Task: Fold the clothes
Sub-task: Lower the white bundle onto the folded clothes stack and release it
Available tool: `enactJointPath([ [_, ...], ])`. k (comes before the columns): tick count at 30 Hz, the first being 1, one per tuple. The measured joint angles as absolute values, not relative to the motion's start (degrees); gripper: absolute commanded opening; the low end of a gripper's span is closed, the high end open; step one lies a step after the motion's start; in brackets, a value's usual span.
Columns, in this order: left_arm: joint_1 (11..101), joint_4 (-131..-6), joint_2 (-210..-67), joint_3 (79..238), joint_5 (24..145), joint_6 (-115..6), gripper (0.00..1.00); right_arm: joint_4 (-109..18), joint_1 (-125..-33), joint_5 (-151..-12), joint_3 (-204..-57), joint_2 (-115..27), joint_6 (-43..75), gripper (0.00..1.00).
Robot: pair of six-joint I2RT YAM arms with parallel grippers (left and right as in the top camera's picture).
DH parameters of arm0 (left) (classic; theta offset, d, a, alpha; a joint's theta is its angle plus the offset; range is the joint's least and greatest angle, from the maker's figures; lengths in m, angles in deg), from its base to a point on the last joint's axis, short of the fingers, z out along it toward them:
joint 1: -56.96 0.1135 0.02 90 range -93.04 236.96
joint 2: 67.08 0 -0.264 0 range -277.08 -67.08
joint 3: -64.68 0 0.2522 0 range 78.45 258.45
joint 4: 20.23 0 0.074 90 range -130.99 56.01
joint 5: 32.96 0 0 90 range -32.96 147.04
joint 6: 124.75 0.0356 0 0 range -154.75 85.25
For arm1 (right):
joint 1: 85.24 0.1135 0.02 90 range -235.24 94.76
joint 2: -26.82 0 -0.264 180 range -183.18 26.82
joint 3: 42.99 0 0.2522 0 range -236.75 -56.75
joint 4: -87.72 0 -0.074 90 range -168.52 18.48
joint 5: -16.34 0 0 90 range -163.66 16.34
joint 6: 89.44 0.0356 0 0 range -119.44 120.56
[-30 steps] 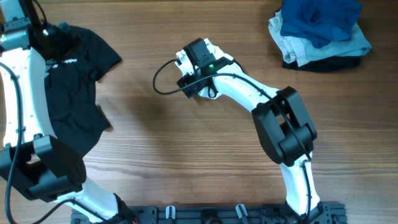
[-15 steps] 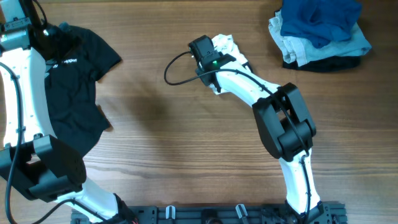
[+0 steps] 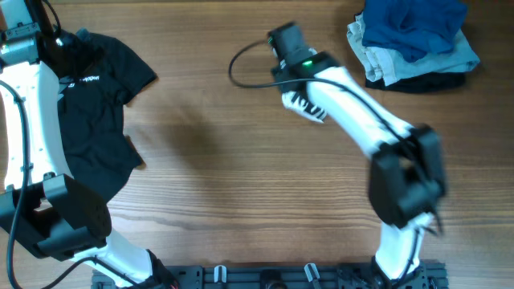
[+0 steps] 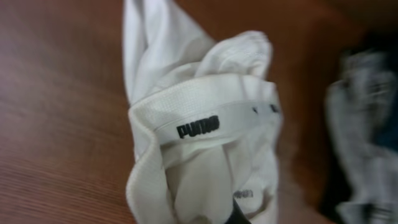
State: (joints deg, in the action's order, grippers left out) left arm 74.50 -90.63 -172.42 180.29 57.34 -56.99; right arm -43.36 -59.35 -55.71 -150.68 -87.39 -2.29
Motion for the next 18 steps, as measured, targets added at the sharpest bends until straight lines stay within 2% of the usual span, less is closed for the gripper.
enactJointPath([
  [6,74.50,-90.61,-172.42,180.29,57.34,-56.99,1.00,-45.85,-67.50,-55.36,-152.78,-73.45,-6.62,0.04],
  [12,74.50,-90.63,-172.42,180.29,57.36,-56.99,1.00,-55.16,-77.42,-52.39,-152.72,-73.77,-16.26,0.04],
  [17,74.50,-90.63,-172.42,180.29,57.34,-56.99,1.00,-69.22,-83.50,-51.49,-152.70,-76.99,-31.82,0.04],
  [18,74.50,-90.63,-172.42,180.29,57.36,-56.99,1.00,-73.50,-85.31,-51.25,-152.72,-79.24,-39.12,0.04],
])
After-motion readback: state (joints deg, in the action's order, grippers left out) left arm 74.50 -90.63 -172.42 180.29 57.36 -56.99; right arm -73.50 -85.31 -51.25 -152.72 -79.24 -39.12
